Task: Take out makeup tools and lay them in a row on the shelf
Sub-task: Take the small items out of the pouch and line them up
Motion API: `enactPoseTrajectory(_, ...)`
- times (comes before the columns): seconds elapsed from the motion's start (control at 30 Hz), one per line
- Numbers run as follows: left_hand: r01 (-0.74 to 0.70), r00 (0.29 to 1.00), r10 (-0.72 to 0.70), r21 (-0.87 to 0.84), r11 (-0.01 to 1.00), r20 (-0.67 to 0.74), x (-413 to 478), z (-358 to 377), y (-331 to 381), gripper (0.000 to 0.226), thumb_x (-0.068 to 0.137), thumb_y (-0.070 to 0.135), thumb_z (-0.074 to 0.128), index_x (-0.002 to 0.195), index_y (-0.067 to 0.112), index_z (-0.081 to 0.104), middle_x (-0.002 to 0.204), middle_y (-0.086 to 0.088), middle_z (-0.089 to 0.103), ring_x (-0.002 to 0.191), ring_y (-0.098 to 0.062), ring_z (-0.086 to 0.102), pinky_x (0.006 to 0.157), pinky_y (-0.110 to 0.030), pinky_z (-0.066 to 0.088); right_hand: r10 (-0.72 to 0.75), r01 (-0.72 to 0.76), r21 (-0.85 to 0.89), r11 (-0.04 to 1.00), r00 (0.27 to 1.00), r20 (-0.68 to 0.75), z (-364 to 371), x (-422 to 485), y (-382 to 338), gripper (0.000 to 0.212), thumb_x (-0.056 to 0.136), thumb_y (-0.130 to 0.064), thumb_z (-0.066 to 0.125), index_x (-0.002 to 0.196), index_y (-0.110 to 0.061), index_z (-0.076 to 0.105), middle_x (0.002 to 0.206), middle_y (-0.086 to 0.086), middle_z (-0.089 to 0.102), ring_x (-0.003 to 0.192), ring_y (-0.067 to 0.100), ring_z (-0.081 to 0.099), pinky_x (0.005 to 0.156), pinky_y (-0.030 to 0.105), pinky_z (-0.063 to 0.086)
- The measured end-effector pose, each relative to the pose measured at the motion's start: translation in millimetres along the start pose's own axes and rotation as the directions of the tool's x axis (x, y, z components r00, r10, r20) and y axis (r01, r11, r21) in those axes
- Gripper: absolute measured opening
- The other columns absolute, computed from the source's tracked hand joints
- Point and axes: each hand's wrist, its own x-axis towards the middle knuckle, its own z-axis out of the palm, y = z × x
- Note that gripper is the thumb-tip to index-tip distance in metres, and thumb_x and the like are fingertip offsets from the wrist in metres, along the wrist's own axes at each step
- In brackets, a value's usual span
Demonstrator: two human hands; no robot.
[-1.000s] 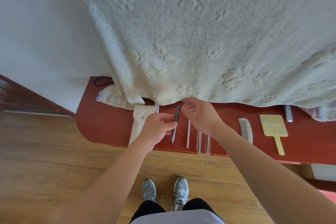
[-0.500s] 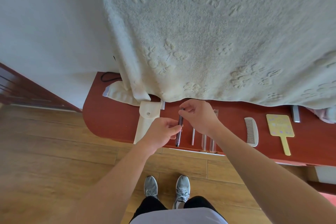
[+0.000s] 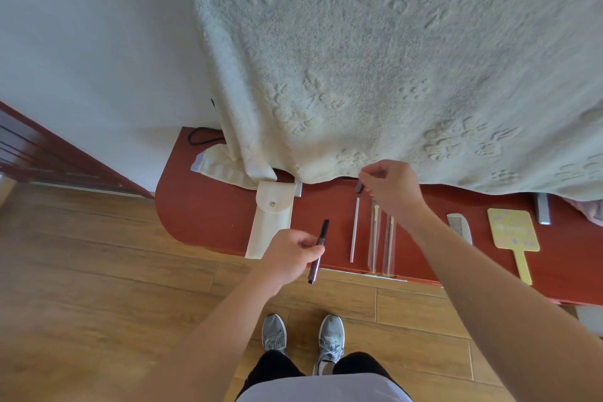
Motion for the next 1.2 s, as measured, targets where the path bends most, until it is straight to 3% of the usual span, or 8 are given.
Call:
enactPoseTrajectory(0.17,-0.016,0.982,0.04,0.13,0.991,-0.185,7.0,1.9,-9.1,0.013,0.089,0.029,0.07,0.089,0.019,0.079,0.077,0.009,0.072,0.073,-0.009,0.067,0.069,-0.022,0.052,-0.002,0.013,-0.151,0.988,0.997,0.075,10.9,2.1,17.1,0.004,0.088,-0.024,0.067,0.09,-0.022,0.07,0.073,-0.009,0.07,0.069,0.011,0.068,0.053,0.019,0.049)
enactPoseTrajectory(0.3,-0.024,0.968,0.112,0.365,0.931,-0.223,10.9,16.1,-8.2,0.015,0.087,0.034,0.071,0.085,0.02,0.077,0.074,0.011,0.069,0.068,-0.008,0.062,0.059,-0.016,0.041,0.019,-0.001,-0.201,0.98,0.996,0.091,32.1,5.0,29.8,0.008,0.086,-0.03,0.069,0.092,-0.024,0.07,0.078,-0.01,0.07,0.078,0.006,0.065,0.067,0.024,0.053)
enactPoseTrajectory(0.4,0.032,0.971,0.069,0.415,0.909,-0.227,8.0,23.0,-16.7,0.013,0.087,0.034,0.071,0.086,0.023,0.076,0.078,0.009,0.07,0.072,-0.009,0.064,0.065,-0.027,0.054,0.029,0.002,-0.228,0.974,0.991,0.133,45.9,11.4,31.4,0.006,0.086,-0.029,0.07,0.089,-0.025,0.068,0.079,-0.009,0.07,0.078,0.006,0.065,0.063,0.019,0.048)
enactPoseTrajectory(0.5,0.078,0.97,0.022,0.393,0.916,-0.243,2.6,19.8,-31.9,0.009,0.086,0.034,0.071,0.086,0.026,0.075,0.078,0.01,0.07,0.073,-0.008,0.065,0.069,-0.032,0.058,0.026,0.029,-0.28,0.96,0.982,0.189,63.4,17.8,32.6,0.007,0.086,-0.031,0.07,0.087,-0.024,0.068,0.077,-0.009,0.069,0.077,0.007,0.064,0.061,0.019,0.045)
enactPoseTrajectory(0.63,0.137,0.953,-0.036,0.324,0.936,-0.3,-4.2,2.5,-56.6,0.009,0.083,0.036,0.072,0.083,0.027,0.074,0.067,0.015,0.066,0.061,-0.003,0.063,0.058,-0.021,0.052,0.025,0.065,-0.338,0.939,0.966,0.256,93.8,23.0,40.8,0.01,0.085,-0.033,0.071,0.084,-0.025,0.065,0.079,-0.008,0.067,0.079,0.009,0.062,0.06,0.021,0.042)
enactPoseTrajectory(0.83,0.183,0.922,-0.103,0.184,0.966,-0.374,-18.7,-21.9,-73.9,0.004,0.082,0.025,0.072,0.08,0.024,0.076,0.05,0.016,0.061,0.046,-0.003,0.058,0.05,-0.021,0.047,0.038,0.112,-0.42,0.9,0.942,0.333,133.0,22.1,52.8,0.016,0.086,-0.032,0.069,0.09,-0.017,0.066,0.089,-0.003,0.065,0.086,0.016,0.06,0.072,0.029,0.049)
enactPoseTrajectory(1.0,0.188,0.914,-0.107,0.176,0.966,-0.39,-22.8,-28.3,-76.6,0.008,0.082,0.024,0.074,0.075,0.027,0.074,0.057,0.015,0.067,0.052,-0.008,0.063,0.053,-0.025,0.051,0.03,0.144,-0.479,0.866,0.941,0.336,144.2,21.6,56.3,0.017,0.088,-0.032,0.065,0.089,-0.016,0.063,0.081,-0.004,0.064,0.074,0.014,0.059,0.061,0.028,0.048)
enactPoseTrajectory(1.2,0.194,0.928,-0.1,0.238,0.952,-0.358,-9.8,-17.5,-76.2,0.01,0.081,0.032,0.075,0.088,0.025,0.077,0.073,0.016,0.071,0.067,0.001,0.066,0.059,-0.014,0.05,0.015,0.181,-0.509,0.842,0.934,0.358,146.4,23.8,59.0,0.025,0.089,-0.039,0.064,0.099,-0.015,0.066,0.092,-0.001,0.067,0.08,0.016,0.057,0.069,0.03,0.049)
